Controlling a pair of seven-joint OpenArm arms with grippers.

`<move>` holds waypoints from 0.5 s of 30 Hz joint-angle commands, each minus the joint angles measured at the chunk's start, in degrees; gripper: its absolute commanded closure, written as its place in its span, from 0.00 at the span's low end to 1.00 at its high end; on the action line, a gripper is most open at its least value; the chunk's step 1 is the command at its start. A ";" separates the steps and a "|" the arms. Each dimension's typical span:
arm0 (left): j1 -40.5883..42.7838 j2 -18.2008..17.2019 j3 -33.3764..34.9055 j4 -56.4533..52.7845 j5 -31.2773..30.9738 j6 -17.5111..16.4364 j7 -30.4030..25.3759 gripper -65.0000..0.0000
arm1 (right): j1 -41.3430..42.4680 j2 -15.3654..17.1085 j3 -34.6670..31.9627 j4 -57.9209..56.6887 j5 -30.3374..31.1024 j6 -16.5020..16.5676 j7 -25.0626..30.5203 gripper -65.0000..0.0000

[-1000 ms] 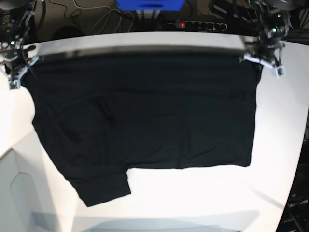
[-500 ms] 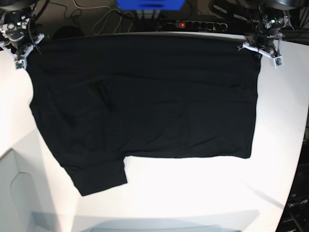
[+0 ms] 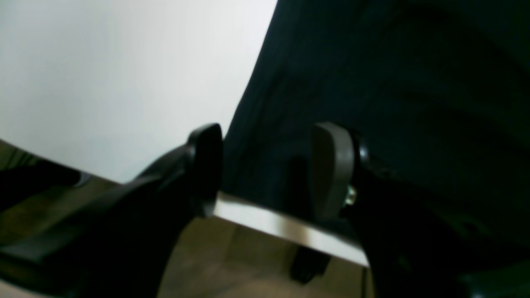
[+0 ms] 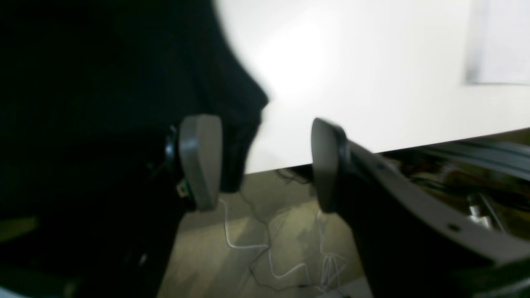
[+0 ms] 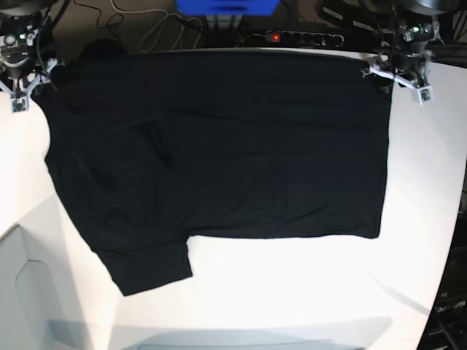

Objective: Fold the T-shirt properly
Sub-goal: 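Move both grippers to the hem corners and grasp them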

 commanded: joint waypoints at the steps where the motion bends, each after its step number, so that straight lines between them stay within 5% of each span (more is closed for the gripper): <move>1: 0.13 0.28 -2.03 1.72 0.27 0.22 -1.08 0.49 | 1.45 0.65 0.09 1.61 0.47 -0.81 1.24 0.46; 5: -5.76 1.15 -5.46 3.04 0.27 0.22 -0.55 0.48 | 7.95 0.65 -1.50 1.79 0.56 -0.81 1.07 0.46; 10: -14.38 1.15 -6.69 2.95 0.80 0.22 -0.55 0.36 | 18.85 0.65 -8.53 0.99 0.56 -0.81 1.07 0.46; 15: -25.37 1.07 -6.25 0.93 0.97 0.22 -0.47 0.34 | 33.89 0.82 -15.65 -10.61 0.30 -0.81 1.24 0.46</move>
